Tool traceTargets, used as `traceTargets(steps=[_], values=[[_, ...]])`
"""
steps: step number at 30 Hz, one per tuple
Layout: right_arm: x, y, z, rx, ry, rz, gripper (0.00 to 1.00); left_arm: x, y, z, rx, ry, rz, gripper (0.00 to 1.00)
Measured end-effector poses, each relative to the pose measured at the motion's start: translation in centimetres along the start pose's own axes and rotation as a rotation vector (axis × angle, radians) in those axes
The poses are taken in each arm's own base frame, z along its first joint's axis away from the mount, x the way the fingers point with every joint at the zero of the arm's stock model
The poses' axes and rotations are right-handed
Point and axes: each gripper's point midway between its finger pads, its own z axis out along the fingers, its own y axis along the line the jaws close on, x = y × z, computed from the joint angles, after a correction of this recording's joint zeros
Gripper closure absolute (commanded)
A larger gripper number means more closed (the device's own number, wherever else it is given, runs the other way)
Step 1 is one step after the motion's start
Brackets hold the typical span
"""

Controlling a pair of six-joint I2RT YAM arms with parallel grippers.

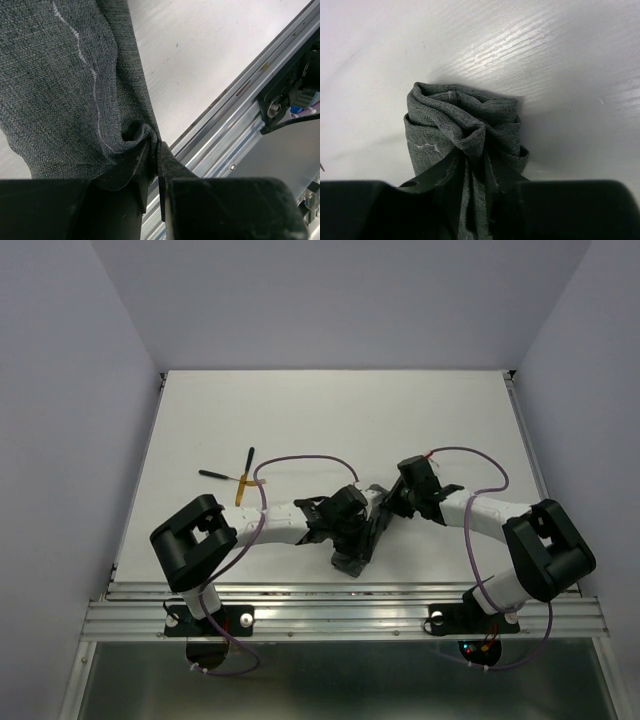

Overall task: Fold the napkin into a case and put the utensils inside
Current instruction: Fold the 2/3-rectangle-folded napkin at the center of the board.

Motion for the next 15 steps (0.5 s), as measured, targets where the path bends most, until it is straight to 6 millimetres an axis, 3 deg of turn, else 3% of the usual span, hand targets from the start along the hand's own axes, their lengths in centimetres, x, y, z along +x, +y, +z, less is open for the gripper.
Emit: traceTargets(steps=[1,3,4,5,6,15], values=[[-0.1,0.0,-0.1,-0.002,-0.002,0.001,0.56,0.1,0.0,0.0,-0.001,0.003,-0.001,0.78],[0.0,-0.2,-0.6,0.001,-0.004,-0.003,0.46,0.3,-0.1,0.0,-0.001,0.009,-0.001,0.78],[0.1,-0.4,-0.9,0.002,-0.001,-0.008,0.36,0.5,-0.2,0.1,-0.001,0.013,0.0,0.78],[0.0,-0.5,-1.5,0.0,-0.005,-0.011,0.21,0.6,-0.2,0.1,-0.002,0.015,-0.001,0.78],[-0.1,-1.0,-3.2,-0.001,-0.015,-0.022,0.19,1.4,0.2,0.2,-0.013,0.036,-0.009,0.78],[4.0,-4.0,-6.5,-0.083,0.074,0.027,0.15,1.7,0.4,0.2,-0.018,0.036,-0.019,0.88]])
